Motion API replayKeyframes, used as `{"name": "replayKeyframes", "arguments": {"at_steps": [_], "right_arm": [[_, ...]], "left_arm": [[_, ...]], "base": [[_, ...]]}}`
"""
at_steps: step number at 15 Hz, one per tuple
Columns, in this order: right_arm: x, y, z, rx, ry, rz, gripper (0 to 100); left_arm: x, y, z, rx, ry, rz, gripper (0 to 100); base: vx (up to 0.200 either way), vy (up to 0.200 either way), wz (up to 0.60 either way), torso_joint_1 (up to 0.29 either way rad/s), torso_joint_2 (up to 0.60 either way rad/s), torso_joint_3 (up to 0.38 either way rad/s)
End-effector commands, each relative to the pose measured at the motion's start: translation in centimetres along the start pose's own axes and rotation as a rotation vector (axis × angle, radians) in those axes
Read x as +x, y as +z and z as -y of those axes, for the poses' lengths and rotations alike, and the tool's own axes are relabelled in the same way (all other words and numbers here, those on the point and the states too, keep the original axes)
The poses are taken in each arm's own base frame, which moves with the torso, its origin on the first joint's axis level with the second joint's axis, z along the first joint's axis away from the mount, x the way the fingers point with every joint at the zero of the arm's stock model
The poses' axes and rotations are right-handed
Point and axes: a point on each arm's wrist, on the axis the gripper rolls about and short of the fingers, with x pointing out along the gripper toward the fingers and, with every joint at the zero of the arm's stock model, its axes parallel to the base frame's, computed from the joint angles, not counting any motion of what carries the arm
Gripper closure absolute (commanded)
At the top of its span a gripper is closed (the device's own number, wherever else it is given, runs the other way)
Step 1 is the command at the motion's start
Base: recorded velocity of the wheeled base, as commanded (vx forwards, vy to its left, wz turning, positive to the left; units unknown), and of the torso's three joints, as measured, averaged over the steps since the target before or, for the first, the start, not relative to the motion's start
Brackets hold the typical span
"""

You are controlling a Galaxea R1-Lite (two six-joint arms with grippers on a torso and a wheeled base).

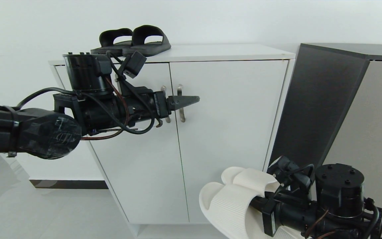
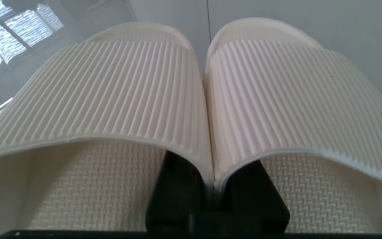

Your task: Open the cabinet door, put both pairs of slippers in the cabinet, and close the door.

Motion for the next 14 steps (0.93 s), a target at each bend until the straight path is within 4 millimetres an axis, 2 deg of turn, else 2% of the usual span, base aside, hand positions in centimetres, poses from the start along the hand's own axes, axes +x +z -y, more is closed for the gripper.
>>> {"name": "replayKeyframes", "arguments": {"at_steps": [1,3,4,7,11,12,13,14], "right_arm": [[-0.1,-0.2,0.0,0.0,0.002,-0.008,100],[-0.2,-0.3,0.0,0.001,0.005,-0.01,100],[-0.3,-0.5,-0.1,0.001,0.018,-0.015,100],[-0.6,-0.7,-0.2,-0.003,0.06,-0.001,100],[-1.0,-1.3,-0.2,-0.045,0.089,-0.015,100],[-1.2,-1.4,-0.3,-0.048,0.108,-0.017,100],[-1.2,-1.5,-0.3,-0.048,0.108,-0.015,100],[-1.2,-1.3,-0.3,-0.049,0.111,-0.002,100]], "left_arm": [[0.8,-0.4,-0.6,-0.008,0.007,-0.011,0],[0.9,-0.4,-0.7,-0.008,0.006,-0.012,0],[0.9,-0.4,-0.7,-0.008,0.006,-0.012,100],[0.7,-0.5,-0.6,-0.011,0.002,-0.015,100],[-1.0,-1.2,0.4,-0.018,0.001,-0.031,100],[-2.6,-1.5,1.7,-0.016,-0.015,-0.03,100],[-3.0,-1.7,2.1,-0.015,-0.022,-0.029,100],[-4.5,-2.1,3.6,-0.009,-0.049,-0.021,100]], "base": [[0.0,0.0,0.0,0.0,0.0,0.0],[0.0,0.0,0.0,0.0,0.0,0.0],[0.0,0.0,0.0,0.0,0.0,0.0],[0.0,0.0,0.0,0.0,0.0,0.0],[0.0,0.0,0.0,0.0,0.0,0.0],[0.0,0.0,0.0,0.0,0.0,0.0],[0.0,0.0,0.0,0.0,0.0,0.0],[0.0,0.0,0.0,0.0,0.0,0.0]]}}
